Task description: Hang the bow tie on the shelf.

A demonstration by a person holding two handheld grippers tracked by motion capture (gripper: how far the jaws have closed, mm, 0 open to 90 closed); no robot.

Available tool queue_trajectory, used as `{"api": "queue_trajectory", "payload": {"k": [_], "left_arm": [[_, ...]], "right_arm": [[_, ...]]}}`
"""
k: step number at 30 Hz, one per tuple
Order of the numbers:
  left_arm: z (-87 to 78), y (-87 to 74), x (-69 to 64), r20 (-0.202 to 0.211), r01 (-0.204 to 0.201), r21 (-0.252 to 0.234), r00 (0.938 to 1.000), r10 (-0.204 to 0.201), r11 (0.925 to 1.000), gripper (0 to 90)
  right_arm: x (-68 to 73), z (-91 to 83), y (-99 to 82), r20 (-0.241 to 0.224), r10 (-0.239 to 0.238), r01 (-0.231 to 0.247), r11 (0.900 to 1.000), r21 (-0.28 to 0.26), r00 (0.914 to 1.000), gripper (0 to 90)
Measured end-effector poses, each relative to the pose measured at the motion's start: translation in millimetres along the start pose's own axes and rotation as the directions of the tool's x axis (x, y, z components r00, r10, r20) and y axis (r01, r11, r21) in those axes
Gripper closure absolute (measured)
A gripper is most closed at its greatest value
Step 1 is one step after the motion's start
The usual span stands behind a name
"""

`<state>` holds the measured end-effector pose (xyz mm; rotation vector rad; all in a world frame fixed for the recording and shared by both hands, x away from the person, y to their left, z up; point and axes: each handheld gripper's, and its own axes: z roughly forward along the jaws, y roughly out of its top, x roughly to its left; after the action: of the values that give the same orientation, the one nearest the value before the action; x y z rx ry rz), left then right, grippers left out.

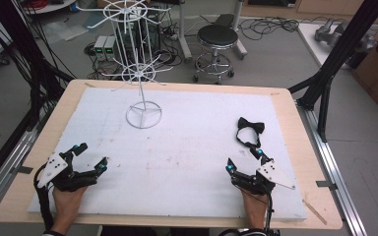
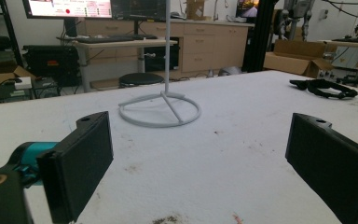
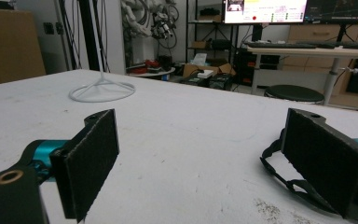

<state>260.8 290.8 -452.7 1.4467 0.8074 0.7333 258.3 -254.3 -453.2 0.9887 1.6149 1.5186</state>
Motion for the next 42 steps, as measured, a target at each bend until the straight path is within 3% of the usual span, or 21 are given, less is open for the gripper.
{"api": "queue_trajectory", "payload": {"k": [29, 36, 42], "left_arm": [[0.3, 0.0, 0.4, -0.002, 0.008, 0.000, 1.0000, -0.008, 1.0000, 7.7], [0.3, 0.0, 1.3, 0.000, 0.017, -0.003, 0.9999, -0.017, 0.9999, 7.7], [0.3, 0.0, 1.6, 0.001, 0.020, -0.002, 0.9998, -0.020, 0.9998, 7.7]], "right_arm": [[-0.8, 1.9, 1.1, 0.009, 0.005, -0.005, 0.9999, 0.016, 0.9999, 10.1], [-1.4, 4.2, 4.9, 0.002, -0.019, 0.019, 0.9968, 0.078, 0.9998, 10.1], [-4.2, 3.0, 14.0, 0.001, -0.023, 0.023, 0.9962, 0.084, 0.9997, 10.1]]}}
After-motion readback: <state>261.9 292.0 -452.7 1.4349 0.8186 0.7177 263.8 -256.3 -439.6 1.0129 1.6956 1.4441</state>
